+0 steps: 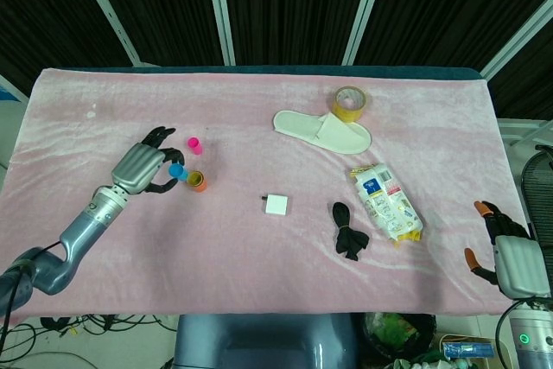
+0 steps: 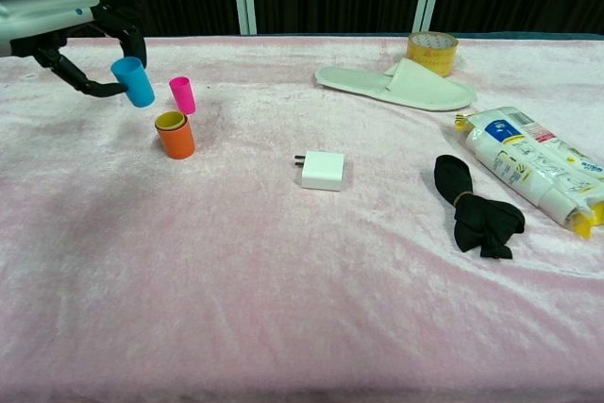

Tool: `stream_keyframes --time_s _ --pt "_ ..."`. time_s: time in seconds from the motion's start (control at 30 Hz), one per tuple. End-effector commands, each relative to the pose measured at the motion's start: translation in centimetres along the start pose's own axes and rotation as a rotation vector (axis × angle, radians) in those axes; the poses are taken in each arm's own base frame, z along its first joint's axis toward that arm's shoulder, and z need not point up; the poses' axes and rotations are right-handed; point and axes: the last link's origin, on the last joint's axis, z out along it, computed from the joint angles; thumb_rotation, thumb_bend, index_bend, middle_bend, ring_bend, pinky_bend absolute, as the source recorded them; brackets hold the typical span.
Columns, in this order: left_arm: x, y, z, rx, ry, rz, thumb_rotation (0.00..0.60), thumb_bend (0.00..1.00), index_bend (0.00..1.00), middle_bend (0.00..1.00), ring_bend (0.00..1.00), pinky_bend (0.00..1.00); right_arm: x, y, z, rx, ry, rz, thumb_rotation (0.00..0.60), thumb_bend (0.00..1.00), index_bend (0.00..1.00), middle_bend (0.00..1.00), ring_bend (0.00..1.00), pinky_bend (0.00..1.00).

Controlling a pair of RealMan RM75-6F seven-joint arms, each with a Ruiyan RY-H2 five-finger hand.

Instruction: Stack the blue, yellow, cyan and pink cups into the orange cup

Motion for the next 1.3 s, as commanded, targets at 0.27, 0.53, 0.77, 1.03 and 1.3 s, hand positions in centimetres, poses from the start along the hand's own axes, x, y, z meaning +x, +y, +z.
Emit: stream_keyframes --time_s 0.27,0.53,0.77,1.03,1.3 --pt "-1.2 0.6 1.1 -0.008 -0.028 -0.004 0.6 0.39 0.49 0.52 0.0 0.0 0.0 0.0 0.0 0.0 -0.001 0.0 0.6 0.3 0.14 0.1 0.17 0.24" --pt "-1.6 0.3 1.5 0.006 -0.032 -0.002 0.6 0.39 0.49 0.52 0.0 0.0 0.0 0.0 0.0 0.001 -0.001 -0.001 0.6 0.3 0.14 0.1 0.17 0.24" --pt "-2.1 0.5 2.1 0.003 -0.038 -0.012 0.6 0.39 0.49 0.52 0.0 0.0 0.0 0.0 0.0 -0.001 -0.002 0.001 0.6 0.3 0.14 0.1 0.17 0.24" --pt "-2.5 0.7 2.5 0.002 -0.047 -0.008 0.6 0.38 0.48 0.51 0.0 0.0 0.0 0.0 0.0 0.0 -0.004 0.0 0.6 0.3 0.14 0.1 0.17 0.24" --pt "-2.6 0.0 2.3 0.032 -0.097 0.03 0.6 0.25 0.24 0.29 0.0 0.0 0.0 0.1 0.0 -0.003 -0.003 0.002 0.6 0.3 0.14 0.1 0.17 0.24"
